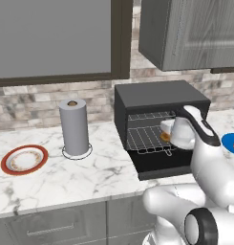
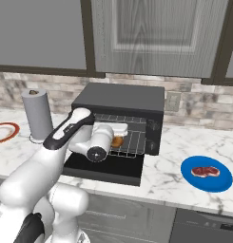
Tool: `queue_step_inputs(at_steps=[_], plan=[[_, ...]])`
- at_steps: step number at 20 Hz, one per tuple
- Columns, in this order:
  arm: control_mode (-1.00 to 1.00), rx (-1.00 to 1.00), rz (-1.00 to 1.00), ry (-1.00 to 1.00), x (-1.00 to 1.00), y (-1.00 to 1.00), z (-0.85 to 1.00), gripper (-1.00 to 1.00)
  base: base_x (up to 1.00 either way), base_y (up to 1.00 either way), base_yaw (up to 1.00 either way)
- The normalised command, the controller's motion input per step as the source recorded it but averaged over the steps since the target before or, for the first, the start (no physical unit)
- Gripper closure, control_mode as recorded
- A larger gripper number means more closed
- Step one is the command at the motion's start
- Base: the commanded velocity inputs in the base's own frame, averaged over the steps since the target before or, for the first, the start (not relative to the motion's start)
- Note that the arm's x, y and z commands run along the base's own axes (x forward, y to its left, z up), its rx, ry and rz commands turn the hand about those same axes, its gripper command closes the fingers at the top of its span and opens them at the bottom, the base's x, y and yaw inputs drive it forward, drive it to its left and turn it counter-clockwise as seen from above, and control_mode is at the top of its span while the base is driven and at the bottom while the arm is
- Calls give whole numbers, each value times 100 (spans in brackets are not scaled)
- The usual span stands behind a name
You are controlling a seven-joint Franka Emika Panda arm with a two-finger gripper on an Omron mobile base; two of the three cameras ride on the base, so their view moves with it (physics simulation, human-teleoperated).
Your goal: Open the toaster oven door. Place the bread on the bottom rack in the toaster oven and place the steak on the top rack.
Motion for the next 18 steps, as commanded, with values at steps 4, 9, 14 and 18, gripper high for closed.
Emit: queue_step_inputs(at_steps=[4,9,14,18], plan=[[-100,0,0,0,26,0,-1,-100,0,0,0],[-100,0,0,0,34,1,-14,-100,0,0,0],[-100,0,0,0,39,2,-27,-100,0,0,0],[-100,0,0,0,39,6,-22,-100,0,0,0]])
